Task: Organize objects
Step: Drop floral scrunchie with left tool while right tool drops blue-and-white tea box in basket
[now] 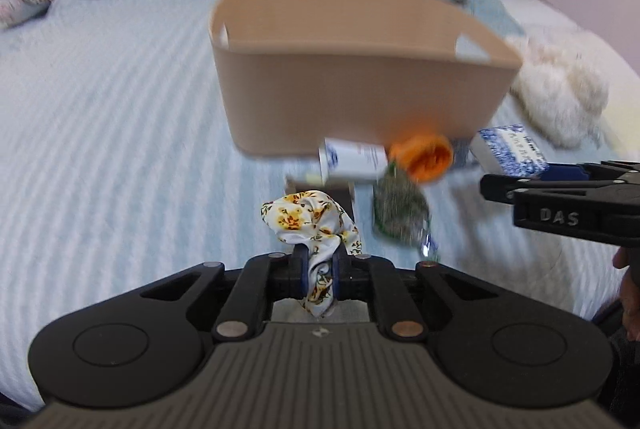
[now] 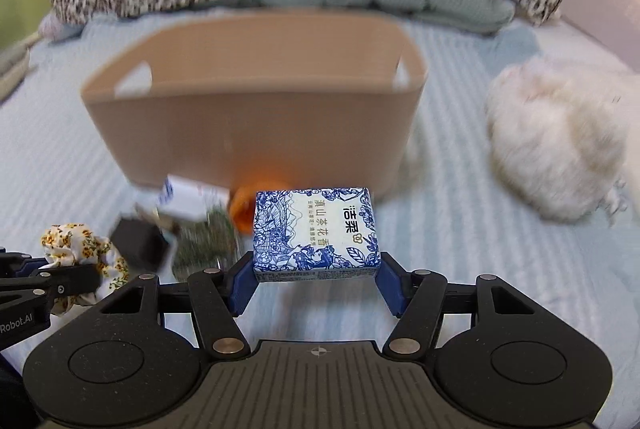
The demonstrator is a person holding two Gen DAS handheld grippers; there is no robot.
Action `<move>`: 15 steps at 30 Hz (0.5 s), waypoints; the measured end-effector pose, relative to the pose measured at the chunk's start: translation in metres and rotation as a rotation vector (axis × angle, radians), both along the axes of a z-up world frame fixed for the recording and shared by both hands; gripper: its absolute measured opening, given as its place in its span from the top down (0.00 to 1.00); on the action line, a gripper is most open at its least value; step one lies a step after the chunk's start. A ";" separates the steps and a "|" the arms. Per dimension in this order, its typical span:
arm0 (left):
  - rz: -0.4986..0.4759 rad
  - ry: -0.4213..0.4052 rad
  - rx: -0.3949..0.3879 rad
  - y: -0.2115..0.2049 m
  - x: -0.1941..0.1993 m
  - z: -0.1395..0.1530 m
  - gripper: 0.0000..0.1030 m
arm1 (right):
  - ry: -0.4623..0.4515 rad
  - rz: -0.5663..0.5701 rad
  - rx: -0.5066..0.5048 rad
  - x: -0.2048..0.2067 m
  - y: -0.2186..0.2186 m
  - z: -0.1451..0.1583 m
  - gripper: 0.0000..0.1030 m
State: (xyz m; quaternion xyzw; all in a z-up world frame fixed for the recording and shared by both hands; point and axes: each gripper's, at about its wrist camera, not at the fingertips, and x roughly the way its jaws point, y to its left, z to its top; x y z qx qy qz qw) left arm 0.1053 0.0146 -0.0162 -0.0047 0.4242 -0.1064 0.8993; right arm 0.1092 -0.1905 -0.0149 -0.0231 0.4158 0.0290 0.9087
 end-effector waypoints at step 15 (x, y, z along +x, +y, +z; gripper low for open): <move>0.053 -0.277 0.114 -0.035 0.078 0.066 0.89 | -0.197 -0.039 0.032 0.069 -0.010 0.072 0.42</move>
